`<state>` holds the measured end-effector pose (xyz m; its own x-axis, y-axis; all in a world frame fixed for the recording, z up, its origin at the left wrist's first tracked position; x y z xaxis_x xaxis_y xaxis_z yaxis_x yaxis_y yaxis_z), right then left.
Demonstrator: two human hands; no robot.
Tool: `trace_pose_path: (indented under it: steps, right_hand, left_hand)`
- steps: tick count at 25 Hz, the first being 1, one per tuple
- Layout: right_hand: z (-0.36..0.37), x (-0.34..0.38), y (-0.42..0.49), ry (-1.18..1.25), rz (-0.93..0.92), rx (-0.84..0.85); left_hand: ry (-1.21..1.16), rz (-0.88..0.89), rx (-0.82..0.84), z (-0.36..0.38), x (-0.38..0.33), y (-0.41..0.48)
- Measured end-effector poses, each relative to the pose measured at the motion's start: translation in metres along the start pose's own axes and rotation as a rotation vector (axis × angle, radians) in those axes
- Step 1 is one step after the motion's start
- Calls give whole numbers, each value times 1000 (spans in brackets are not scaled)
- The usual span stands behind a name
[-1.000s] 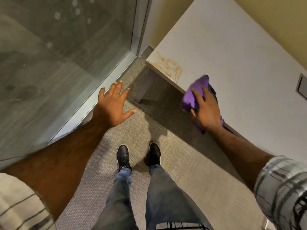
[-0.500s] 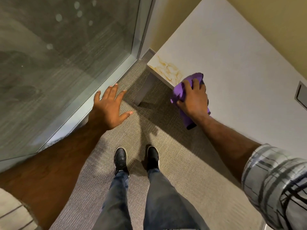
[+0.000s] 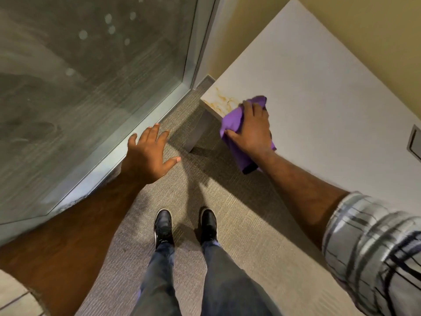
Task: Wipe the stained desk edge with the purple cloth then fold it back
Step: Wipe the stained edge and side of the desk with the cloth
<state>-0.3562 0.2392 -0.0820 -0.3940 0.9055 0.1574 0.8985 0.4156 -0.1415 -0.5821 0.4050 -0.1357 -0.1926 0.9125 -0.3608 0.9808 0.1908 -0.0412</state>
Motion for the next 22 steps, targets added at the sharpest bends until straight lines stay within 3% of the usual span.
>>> trace_pose_path:
  steps: [4,8,11,16,19,22]
  right_hand:
    - [-7,8,-5,0,-187,51]
    - [-3,-39,-19,3,-12,55]
    - [6,-22,0,-3,34,81]
    - [6,33,14,33,-182,27]
    - [0,23,0,52,-312,41]
    - [-3,-20,-3,98,-81,56]
  left_hand:
    - [-22,-37,19,2,-7,-6]
    - [-28,-115,62,1,-5,-12]
    - [-33,-143,55,1,0,-12]
    - [-59,-161,-13,4,0,-13]
    - [-102,-203,-32,1,-3,-16]
    - [-171,-257,-35,-5,2,-22]
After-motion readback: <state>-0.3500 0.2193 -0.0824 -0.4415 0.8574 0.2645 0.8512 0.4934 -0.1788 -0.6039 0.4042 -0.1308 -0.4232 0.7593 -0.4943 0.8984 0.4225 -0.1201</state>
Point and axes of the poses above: each hand's wrist, its own y-axis towards the middle knuckle, its own z-axis out of the palm, x = y × z, the point moved 5 cm from there along y, towards the middle knuckle, and after that the axes turned 15 degrees about z, right-handed, at the moved point
